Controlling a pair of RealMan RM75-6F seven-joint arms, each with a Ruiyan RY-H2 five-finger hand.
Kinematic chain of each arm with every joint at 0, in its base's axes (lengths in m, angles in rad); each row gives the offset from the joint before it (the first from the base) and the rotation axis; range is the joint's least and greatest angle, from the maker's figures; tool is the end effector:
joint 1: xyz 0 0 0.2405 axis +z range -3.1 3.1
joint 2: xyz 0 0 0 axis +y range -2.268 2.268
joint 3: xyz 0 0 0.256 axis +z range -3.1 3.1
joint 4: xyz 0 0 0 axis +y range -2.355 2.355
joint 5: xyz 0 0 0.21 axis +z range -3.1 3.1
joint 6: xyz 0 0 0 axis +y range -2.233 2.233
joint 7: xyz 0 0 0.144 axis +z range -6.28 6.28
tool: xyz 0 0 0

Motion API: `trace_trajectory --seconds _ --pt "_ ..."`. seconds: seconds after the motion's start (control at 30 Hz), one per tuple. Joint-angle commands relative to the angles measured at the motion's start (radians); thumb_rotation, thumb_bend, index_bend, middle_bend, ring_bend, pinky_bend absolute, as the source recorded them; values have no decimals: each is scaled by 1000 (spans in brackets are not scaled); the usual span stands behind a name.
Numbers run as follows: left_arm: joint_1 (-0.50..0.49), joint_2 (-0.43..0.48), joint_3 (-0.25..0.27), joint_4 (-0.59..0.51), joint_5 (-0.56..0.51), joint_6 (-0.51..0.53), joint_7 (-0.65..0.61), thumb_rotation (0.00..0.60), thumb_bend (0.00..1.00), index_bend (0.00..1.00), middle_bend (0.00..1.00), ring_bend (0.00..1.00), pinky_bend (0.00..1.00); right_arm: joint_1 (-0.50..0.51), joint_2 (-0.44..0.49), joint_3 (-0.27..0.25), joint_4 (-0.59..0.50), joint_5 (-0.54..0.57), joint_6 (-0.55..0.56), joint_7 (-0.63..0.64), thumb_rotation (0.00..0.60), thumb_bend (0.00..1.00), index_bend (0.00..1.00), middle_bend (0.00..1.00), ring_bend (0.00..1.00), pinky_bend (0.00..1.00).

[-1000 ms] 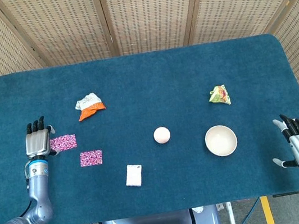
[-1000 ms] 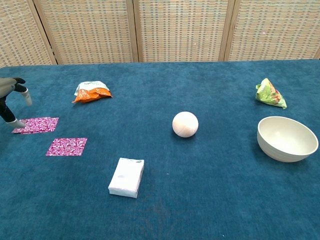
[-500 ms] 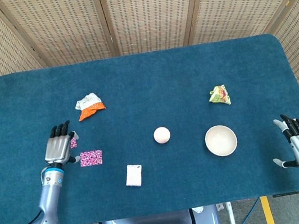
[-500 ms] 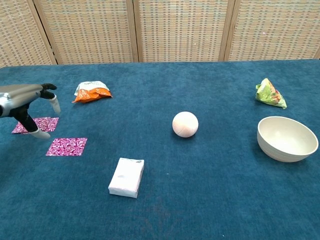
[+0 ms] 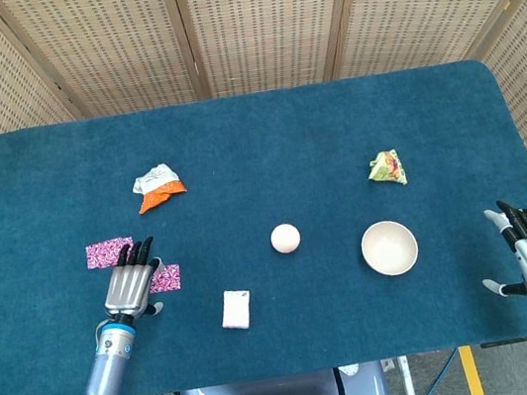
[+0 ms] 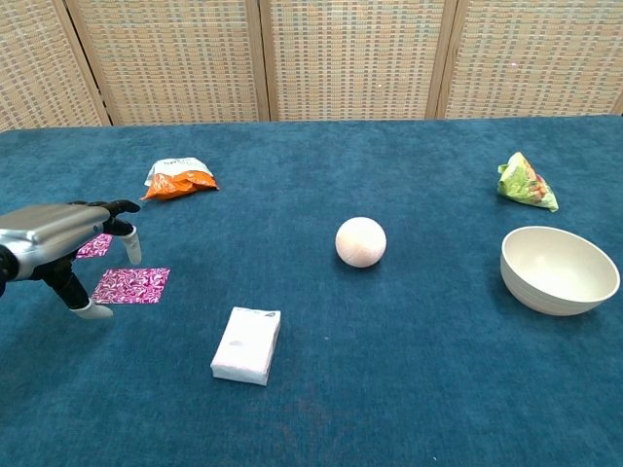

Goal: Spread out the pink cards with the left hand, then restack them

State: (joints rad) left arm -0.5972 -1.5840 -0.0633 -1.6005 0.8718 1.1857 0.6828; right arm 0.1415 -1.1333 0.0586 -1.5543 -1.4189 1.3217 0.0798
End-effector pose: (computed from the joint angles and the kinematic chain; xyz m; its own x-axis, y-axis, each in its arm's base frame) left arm -0.2065 0.2841 -0.0234 0.5454 0.3327 0.7693 0.8355 -0.1416 -0.5310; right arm -0.3299 -0.2006 0.1453 0.3457 -0.1263 0.9298 -0.9352 0.0349 0.3525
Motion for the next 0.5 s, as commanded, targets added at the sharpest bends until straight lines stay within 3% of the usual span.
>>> trace_trajectory --seconds 0.03,0.5 --pt "3 -2 -1 -1 -4 8 8 600 141 351 0 0 0 0 0 0 0 -1 0 3 600 131 89 0 0 0" --pt "10 -10 -46 44 -66 25 16 600 141 351 0 0 0 3 -2 -1 3 0 -7 3 600 131 89 0 0 0"
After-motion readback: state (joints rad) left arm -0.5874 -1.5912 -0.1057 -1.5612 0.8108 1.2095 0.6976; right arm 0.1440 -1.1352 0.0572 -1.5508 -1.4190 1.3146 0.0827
